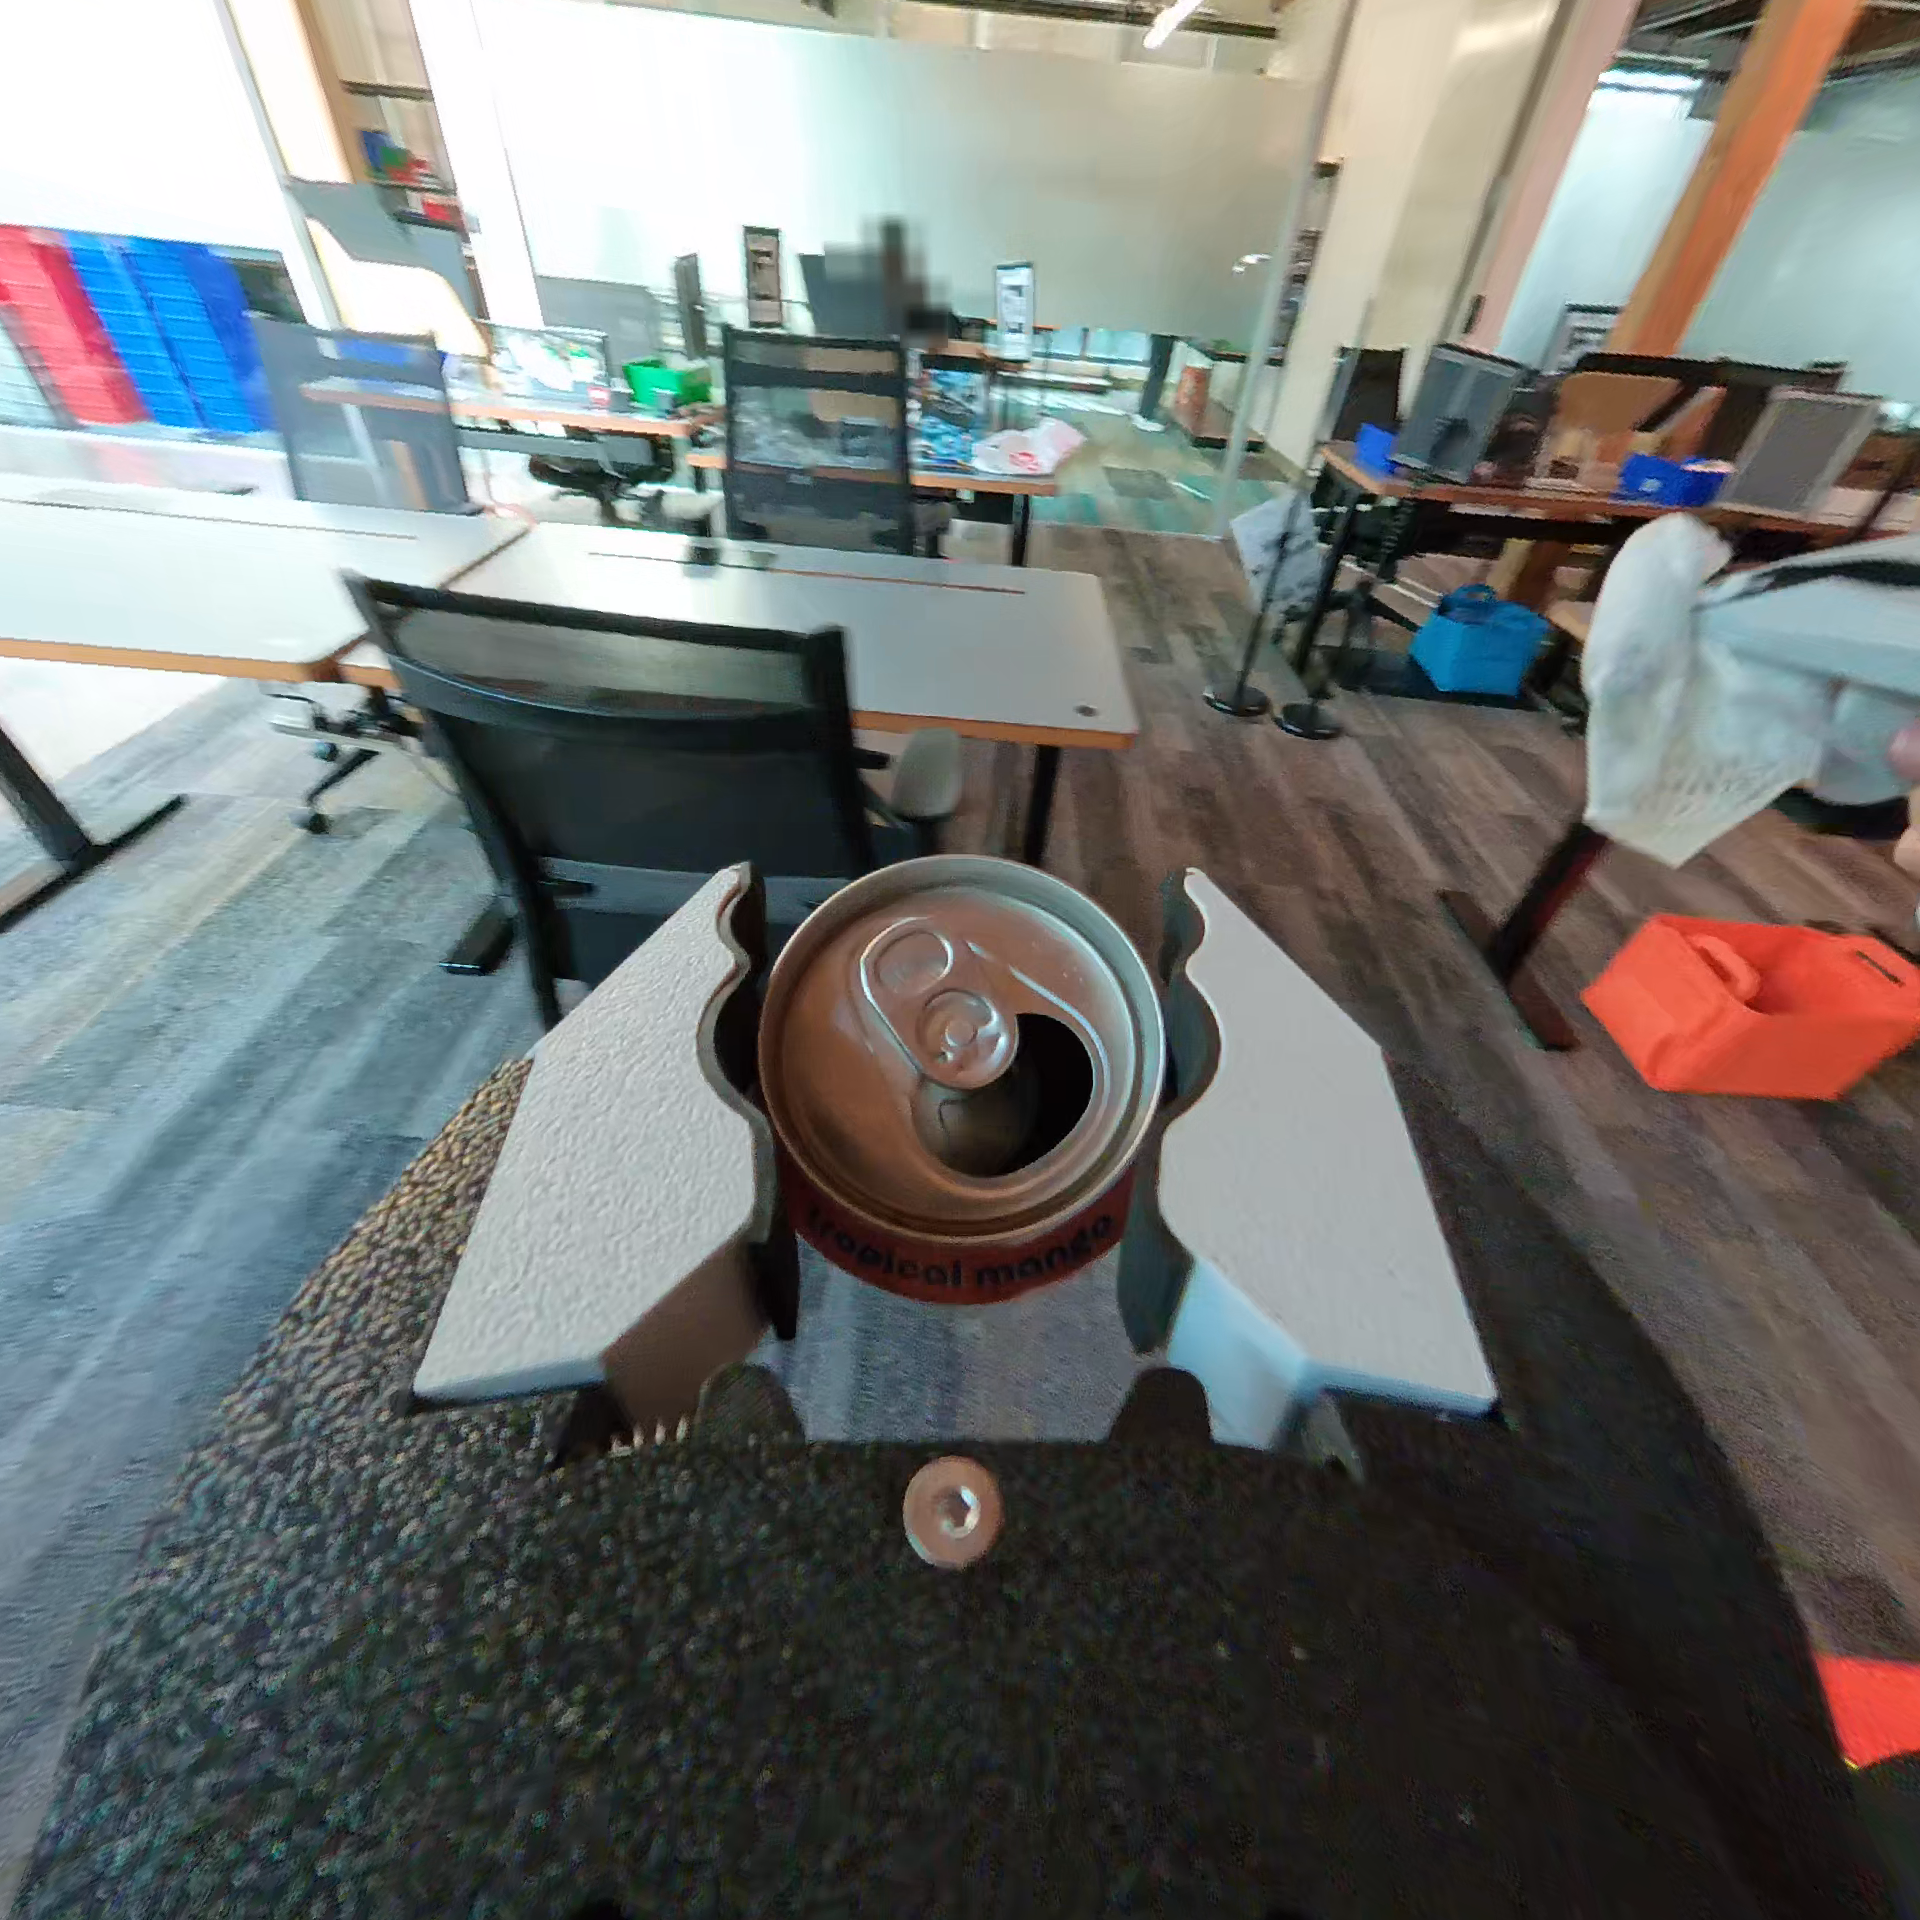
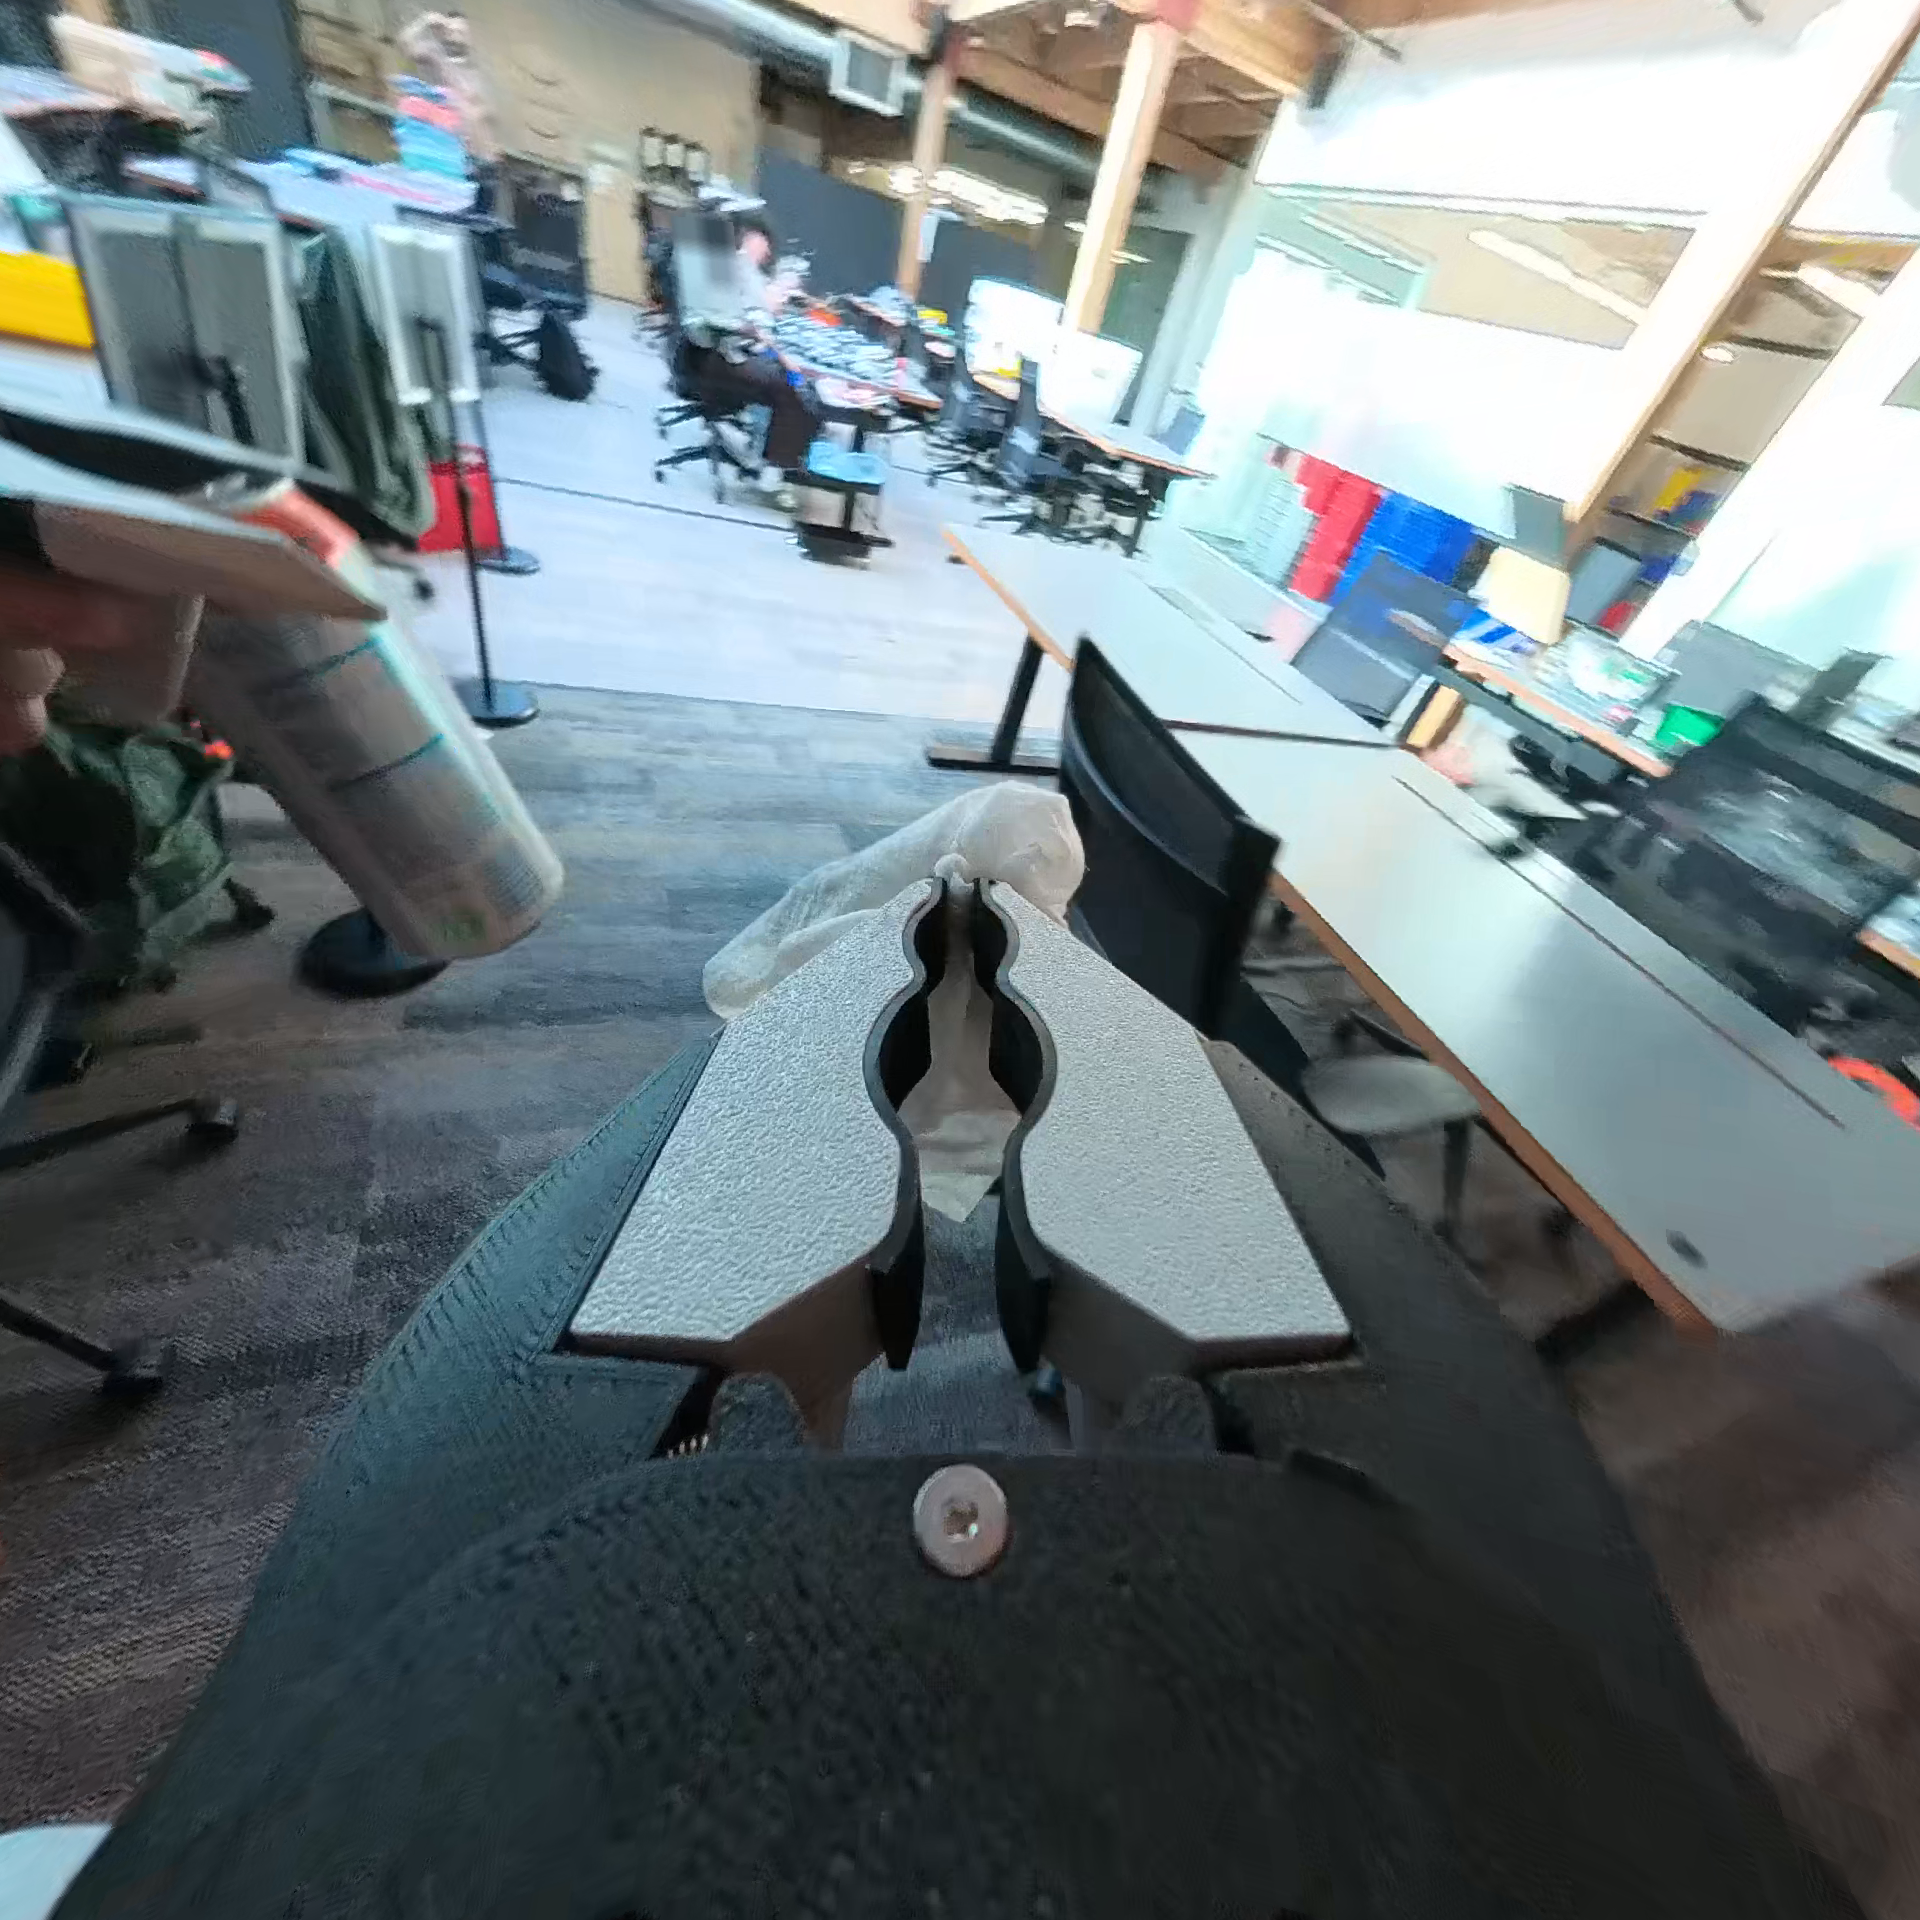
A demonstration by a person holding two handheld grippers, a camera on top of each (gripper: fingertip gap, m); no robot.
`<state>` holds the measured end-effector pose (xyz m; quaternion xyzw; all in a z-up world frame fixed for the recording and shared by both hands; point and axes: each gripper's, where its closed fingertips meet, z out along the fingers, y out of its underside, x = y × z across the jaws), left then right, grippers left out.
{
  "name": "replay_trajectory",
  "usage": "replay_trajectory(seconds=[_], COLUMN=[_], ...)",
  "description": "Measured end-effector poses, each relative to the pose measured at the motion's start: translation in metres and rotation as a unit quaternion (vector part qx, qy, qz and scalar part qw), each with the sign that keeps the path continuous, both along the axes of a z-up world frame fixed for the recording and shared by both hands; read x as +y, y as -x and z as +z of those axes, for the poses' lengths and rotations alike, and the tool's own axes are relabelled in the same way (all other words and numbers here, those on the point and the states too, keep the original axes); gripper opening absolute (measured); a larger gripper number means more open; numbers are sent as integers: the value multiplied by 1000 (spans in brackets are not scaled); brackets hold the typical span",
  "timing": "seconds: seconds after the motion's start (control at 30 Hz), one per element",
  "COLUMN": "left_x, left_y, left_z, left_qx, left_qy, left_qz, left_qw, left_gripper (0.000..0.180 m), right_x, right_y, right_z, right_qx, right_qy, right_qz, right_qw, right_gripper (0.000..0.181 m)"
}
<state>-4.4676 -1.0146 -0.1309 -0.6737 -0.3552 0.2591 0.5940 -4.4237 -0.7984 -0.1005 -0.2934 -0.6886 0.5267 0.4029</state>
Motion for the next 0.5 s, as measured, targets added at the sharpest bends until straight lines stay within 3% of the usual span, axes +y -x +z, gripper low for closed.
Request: replay_trajectory(seconds=[0.33,0.5], left_x=[-193,-326], left_y=[295,439], left_z=[-12,-12], left_qx=[5,4], left_qy=[36,64], left_qz=[115,191], left_qw=[993,979], left_gripper=[74,74], right_x=[-241,-391], right_y=[335,517], right_z=[-78,-80], right_qx=[-42,-37], right_qy=[-4,17], right_qz=[204,301], right_qw=[978,953], right_gripper=[3,2])
